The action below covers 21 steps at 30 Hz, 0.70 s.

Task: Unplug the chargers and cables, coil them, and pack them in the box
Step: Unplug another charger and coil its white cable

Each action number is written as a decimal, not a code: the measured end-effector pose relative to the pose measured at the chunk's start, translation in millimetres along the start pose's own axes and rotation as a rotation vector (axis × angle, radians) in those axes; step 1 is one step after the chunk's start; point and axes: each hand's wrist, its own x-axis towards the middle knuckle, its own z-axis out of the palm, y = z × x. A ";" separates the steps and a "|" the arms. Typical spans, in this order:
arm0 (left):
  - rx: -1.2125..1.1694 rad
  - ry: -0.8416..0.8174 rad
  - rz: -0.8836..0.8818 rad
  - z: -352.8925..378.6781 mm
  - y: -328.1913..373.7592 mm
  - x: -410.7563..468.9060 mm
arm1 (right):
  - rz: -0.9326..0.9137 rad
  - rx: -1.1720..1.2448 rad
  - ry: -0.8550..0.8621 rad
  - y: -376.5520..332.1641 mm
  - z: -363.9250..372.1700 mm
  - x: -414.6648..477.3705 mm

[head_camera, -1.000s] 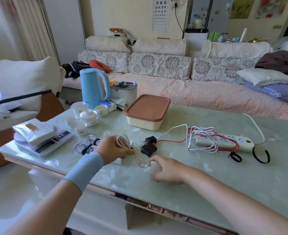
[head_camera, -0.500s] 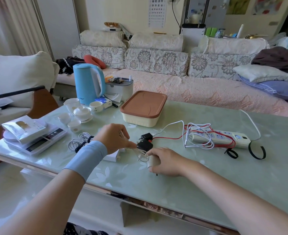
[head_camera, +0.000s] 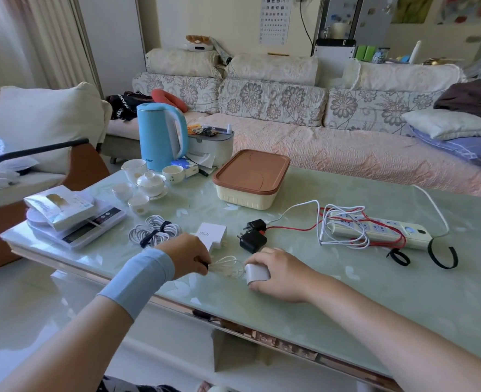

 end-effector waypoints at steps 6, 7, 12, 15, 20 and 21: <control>0.108 -0.014 -0.061 -6.2 -22.6 -6.5 | 0.020 0.054 0.032 -27.1 13.0 14.7; 0.093 -0.012 -0.082 -5.5 -28.6 -7.5 | 0.014 0.050 0.039 -33.2 15.7 18.6; 0.013 -0.013 -0.210 -3.3 -60.1 -20.5 | -0.071 0.008 0.016 -64.7 24.8 32.7; 0.040 0.079 -0.266 -5.8 -78.7 -26.1 | -0.131 -0.105 0.045 -83.1 31.7 40.8; 0.237 0.218 -0.259 0.2 -82.8 -21.9 | -0.202 -0.304 0.175 -98.2 40.0 61.0; 0.260 0.248 -0.242 1.9 -81.9 -20.8 | -0.178 -0.317 0.126 -98.9 40.4 65.8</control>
